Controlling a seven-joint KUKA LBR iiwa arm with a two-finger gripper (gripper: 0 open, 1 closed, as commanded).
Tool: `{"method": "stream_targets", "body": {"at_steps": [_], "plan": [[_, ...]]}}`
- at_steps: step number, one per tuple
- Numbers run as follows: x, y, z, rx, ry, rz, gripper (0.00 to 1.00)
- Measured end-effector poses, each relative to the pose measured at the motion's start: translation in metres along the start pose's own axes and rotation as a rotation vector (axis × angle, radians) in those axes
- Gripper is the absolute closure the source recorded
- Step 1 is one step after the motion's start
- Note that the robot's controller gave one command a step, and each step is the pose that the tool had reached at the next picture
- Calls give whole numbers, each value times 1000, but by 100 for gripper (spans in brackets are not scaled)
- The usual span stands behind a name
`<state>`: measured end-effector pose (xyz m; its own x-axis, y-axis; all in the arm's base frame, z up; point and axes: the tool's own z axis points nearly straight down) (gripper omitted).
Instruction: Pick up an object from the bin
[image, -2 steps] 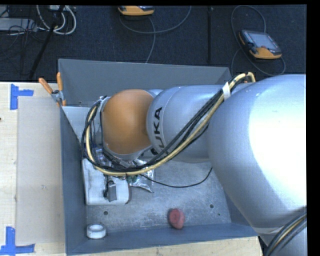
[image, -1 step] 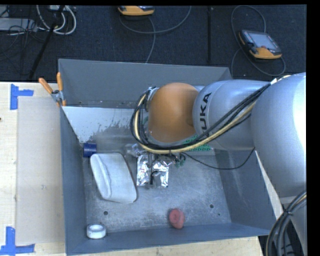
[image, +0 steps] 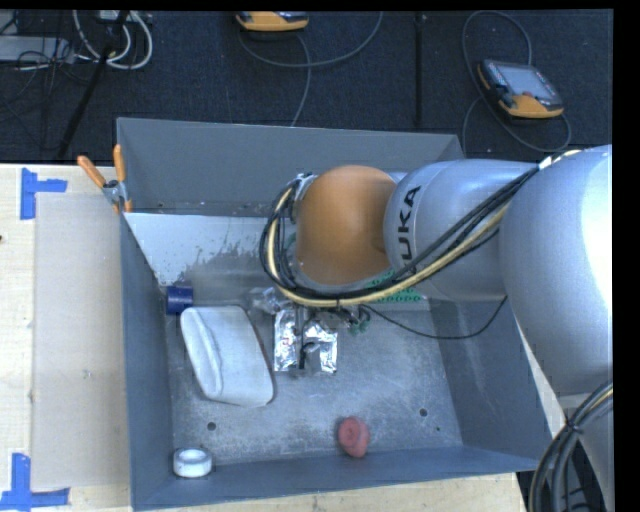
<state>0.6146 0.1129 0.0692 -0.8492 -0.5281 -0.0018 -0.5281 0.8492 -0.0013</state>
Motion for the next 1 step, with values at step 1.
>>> {"method": "stream_targets", "body": {"at_steps": [1], "plan": [[0, 0, 0, -2, 0, 8, 0]]}}
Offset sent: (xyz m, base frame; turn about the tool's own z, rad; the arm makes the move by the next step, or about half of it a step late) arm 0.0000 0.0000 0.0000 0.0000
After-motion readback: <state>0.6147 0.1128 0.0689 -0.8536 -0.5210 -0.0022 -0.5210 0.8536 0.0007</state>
